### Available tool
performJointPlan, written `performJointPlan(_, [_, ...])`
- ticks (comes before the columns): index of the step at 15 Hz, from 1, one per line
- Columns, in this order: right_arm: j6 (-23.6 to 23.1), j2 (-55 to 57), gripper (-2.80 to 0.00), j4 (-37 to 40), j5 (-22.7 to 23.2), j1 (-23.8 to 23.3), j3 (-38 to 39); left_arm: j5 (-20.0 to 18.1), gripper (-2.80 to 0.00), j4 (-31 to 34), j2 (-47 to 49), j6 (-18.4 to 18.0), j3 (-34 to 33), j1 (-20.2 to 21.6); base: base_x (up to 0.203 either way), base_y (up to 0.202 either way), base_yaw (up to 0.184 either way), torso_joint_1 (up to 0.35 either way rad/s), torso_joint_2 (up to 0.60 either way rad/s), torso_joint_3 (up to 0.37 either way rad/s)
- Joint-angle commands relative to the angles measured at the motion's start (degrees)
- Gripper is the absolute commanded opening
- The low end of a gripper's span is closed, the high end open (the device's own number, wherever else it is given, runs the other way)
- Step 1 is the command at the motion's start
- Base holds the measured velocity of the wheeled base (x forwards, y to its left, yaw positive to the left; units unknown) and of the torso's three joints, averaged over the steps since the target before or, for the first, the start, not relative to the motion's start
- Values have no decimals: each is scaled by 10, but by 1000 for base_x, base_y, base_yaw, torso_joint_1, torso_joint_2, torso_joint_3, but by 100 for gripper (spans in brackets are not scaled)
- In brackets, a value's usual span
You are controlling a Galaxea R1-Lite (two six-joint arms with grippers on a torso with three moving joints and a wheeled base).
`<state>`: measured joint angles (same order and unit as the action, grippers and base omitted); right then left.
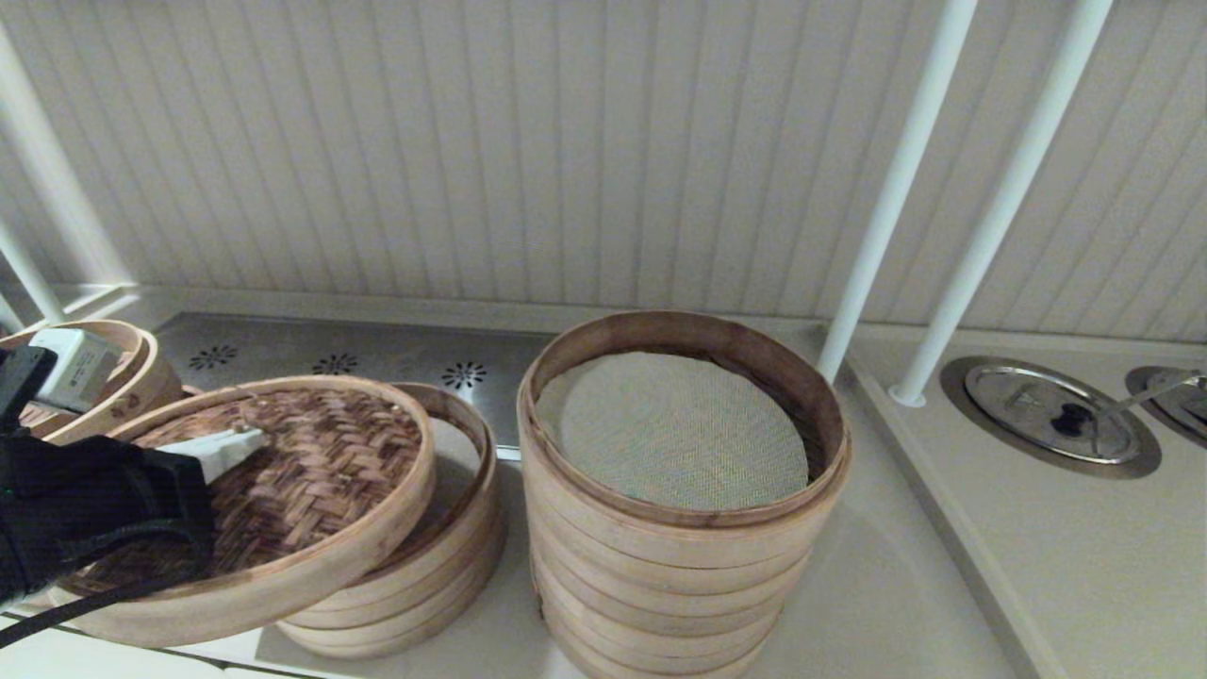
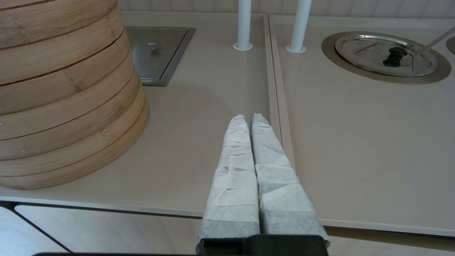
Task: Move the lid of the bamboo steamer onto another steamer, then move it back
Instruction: Put the steamer
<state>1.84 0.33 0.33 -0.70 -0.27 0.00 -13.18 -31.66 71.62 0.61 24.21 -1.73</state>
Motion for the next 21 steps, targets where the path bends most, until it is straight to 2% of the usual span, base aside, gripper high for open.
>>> performJointPlan(1, [0, 0, -280, 0, 0, 0, 1, 3, -280, -68, 48, -4, -5, 0, 0, 0, 0, 0, 0, 0])
performJointPlan(3, [0, 0, -280, 0, 0, 0, 1, 15, -280, -150, 89, -4, -7, -6, 0, 0, 0, 0, 0, 0])
performJointPlan(10, [0, 0, -280, 0, 0, 0, 1, 18, -280, -167, 153, -5, 9, -31, 0, 0, 0, 0, 0, 0])
performJointPlan(13, [0, 0, -280, 0, 0, 0, 1, 18, -280, -189, 190, 7, 8, -45, 0, 0, 0, 0, 0, 0])
performJointPlan(21, [0, 0, -280, 0, 0, 0, 1, 18, -280, -208, 210, 21, 5, -59, 0, 0, 0, 0, 0, 0])
